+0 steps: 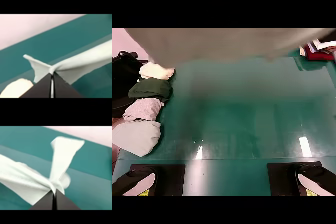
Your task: Fold the shirts.
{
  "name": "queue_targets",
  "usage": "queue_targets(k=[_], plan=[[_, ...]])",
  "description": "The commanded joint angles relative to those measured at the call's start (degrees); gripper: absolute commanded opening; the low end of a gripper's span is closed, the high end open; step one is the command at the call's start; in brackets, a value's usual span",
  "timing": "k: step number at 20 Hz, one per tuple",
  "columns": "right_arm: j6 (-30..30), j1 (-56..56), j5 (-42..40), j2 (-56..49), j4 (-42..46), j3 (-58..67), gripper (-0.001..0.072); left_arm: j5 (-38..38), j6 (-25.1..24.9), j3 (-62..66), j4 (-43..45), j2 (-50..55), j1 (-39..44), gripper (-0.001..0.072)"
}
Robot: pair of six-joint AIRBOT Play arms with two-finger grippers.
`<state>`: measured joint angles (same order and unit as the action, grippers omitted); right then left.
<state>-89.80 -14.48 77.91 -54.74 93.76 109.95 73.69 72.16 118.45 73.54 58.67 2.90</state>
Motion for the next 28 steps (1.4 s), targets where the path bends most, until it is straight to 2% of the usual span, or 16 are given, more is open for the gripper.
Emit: queue_targets(k=[1,3,6,10,14,15,16,17,20,23,25,28], plan=[[-5.66,0.28,2.01,10.91,5.42,-6.34,0.0017,0.26,0.46,0.42,-1.22,-1.70,-0.07,0.0026],[-7.52,0.28,3.80,9.62,5.22,-9.70,0.0017,1.18,0.46,-2.40,-3.80,0.48,-0.07,0.0026],[-7.74,0.24,8.72,1.25,4.39,-11.30,0.0018,6.84,0.39,-5.86,-6.38,7.10,-0.07,0.0027],[-7.74,-5.38,12.68,-7.87,-10.54,-17.77,0.0018,6.75,0.42,-8.87,-7.21,19.50,-0.07,0.0027],[-11.19,-16.31,5.90,-8.48,-8.31,-27.76,0.0020,0.70,1.92,-8.87,-11.06,31.85,-0.09,0.0033],[-11.98,-16.76,4.44,-8.50,-8.28,-28.68,0.0100,0.46,2.78,-8.87,-10.99,33.46,-0.09,0.0307],[-11.98,-16.33,3.87,-8.55,-8.11,-28.87,0.0371,0.46,3.93,-8.87,-10.60,34.25,-0.44,0.0692],[-11.96,-14.93,3.56,-8.44,-8.28,-28.85,0.0442,0.57,5.31,-8.85,-10.56,34.34,-1.18,0.0702],[-11.37,-7.43,2.99,-5.75,-8.79,-28.87,0.0442,4.90,7.19,-9.01,-10.62,32.41,-6.60,0.0700],[-8.87,-2.29,2.54,-3.89,-10.67,-28.87,0.0440,5.29,8.63,-16.79,-11.41,31.87,-10.32,0.0700],[-7.34,-0.96,2.40,-4.76,-15.43,-28.87,0.0440,2.67,8.44,-25.51,-11.21,31.89,-10.45,0.0701],[-7.04,-0.94,1.07,-7.34,-17.77,-28.87,0.0440,-3.65,8.28,-38.60,-11.23,31.91,-10.43,0.0701]])
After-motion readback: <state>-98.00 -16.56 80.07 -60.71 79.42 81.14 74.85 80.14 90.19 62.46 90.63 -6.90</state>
